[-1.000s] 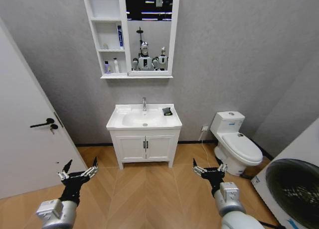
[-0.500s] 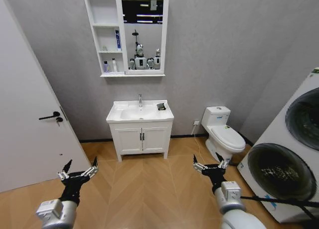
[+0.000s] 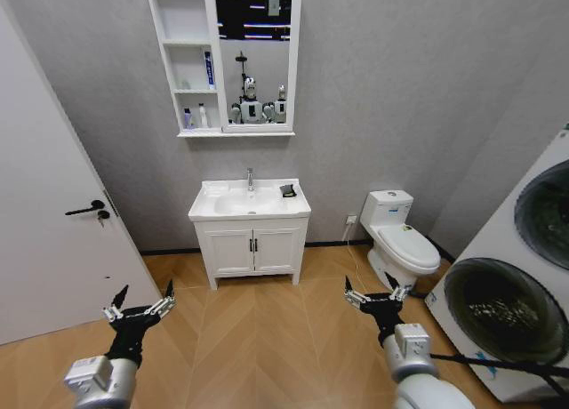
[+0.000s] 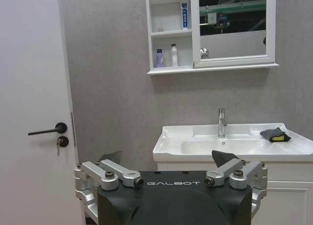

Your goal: Move facial cleanser and shampoo from washbasin to cabinet, then wipe washbasin with towel.

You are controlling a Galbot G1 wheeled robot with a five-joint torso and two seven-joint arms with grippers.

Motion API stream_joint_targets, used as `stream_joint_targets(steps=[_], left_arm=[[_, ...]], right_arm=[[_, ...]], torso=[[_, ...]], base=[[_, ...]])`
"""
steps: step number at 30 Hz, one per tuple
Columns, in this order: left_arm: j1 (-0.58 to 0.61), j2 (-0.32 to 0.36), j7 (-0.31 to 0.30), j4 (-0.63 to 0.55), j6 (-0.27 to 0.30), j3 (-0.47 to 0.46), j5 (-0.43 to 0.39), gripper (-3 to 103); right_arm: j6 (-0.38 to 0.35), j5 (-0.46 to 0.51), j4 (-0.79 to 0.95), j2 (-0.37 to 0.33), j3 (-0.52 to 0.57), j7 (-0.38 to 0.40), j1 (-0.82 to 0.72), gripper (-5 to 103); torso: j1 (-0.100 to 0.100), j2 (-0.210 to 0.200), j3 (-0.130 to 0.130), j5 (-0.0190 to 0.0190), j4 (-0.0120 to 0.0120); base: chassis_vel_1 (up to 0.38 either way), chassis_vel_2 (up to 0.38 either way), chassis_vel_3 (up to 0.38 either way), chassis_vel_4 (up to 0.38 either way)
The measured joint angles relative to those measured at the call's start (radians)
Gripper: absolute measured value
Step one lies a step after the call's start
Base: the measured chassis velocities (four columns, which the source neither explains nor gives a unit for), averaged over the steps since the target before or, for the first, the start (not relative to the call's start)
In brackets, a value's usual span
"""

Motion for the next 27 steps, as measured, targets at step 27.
stream_joint_targets(steps=[27], left_arm=[[0.000,0.000,0.000,0.000,0.000,0.000,0.000,100]], right_arm=[[-0.001,0.000,0.000,0.000,0.000,0.001,0.000,100]], torso=[[0.000,0.000,0.000,0.0001,0.0000]], base=[[0.000,0.000,0.000,0.000]])
